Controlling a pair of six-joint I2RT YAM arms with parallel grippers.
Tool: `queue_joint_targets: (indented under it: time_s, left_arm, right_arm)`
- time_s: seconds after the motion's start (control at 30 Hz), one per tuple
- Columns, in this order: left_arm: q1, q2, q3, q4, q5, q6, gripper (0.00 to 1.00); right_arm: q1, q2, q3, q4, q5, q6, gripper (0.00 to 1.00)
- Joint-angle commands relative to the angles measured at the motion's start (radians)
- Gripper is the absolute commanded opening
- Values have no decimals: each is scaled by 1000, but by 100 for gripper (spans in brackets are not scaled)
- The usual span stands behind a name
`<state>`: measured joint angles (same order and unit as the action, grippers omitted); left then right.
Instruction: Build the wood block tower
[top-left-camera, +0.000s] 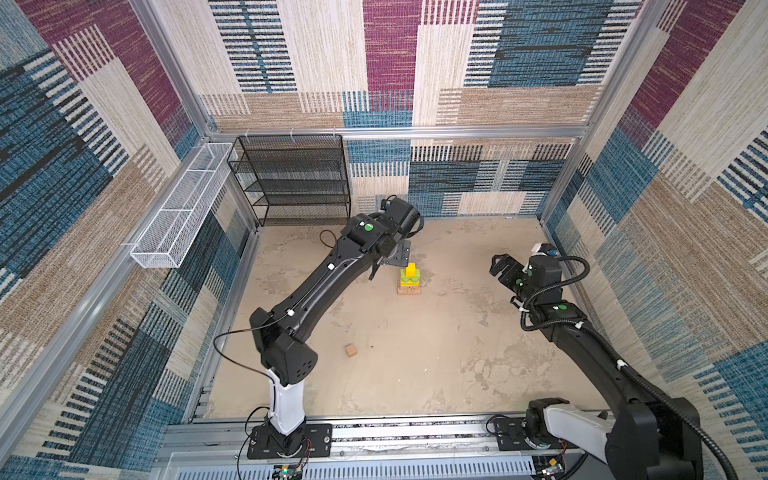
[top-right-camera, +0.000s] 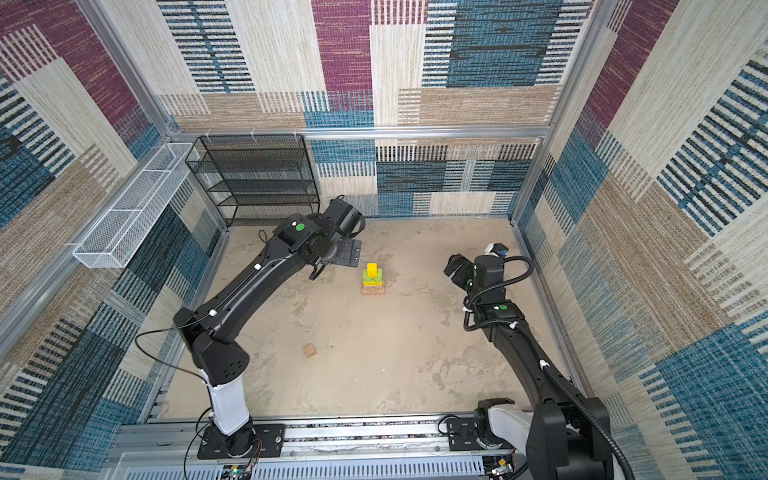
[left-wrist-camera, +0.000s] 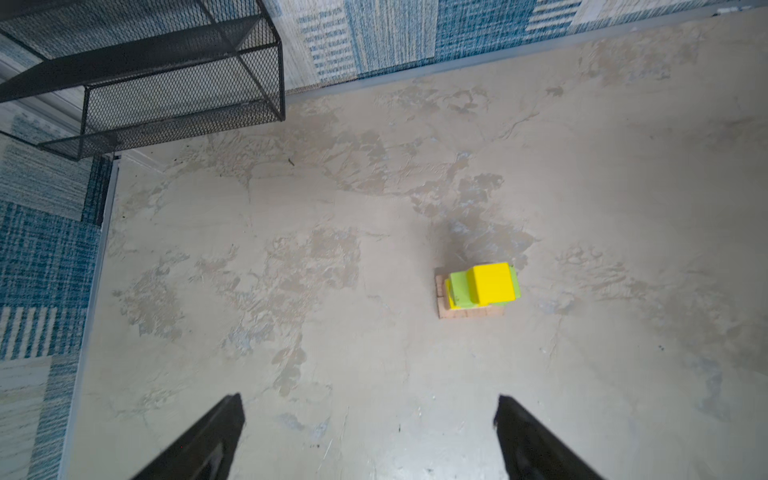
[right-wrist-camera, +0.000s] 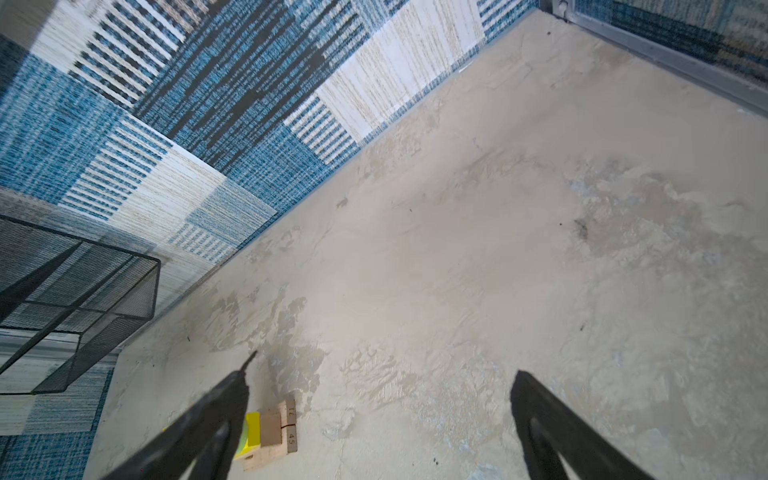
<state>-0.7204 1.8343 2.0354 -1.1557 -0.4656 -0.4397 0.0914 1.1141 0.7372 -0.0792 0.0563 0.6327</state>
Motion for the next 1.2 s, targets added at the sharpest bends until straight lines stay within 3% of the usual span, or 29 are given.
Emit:
queue_joint_targets:
  time_s: [0.0,0.17,0.37,0.67,0.93,1.17]
  left_arm:
    - [5,-146,-208,266,13,70,99]
    - [19,-441,-596,593,53,87,99]
    - [58,-688,-877,776,60,78,99]
    - [148,-789,-953,679,163,88,99]
    - [324,-819,-1059,722,361,41,99]
    - [444,-863,-1130,748,458,26,99]
  right_arm:
    - [5,-29,12,-2,-10,-24,99]
    - [36,-34,102,-114,6,-71,99]
    - [122,6,179,-166,10,-98,99]
    - [297,82,306,-238,97,-86,99]
    - [470,155,418,-336,209,-67,99]
    - [617,268,567,-477,317,-58,100]
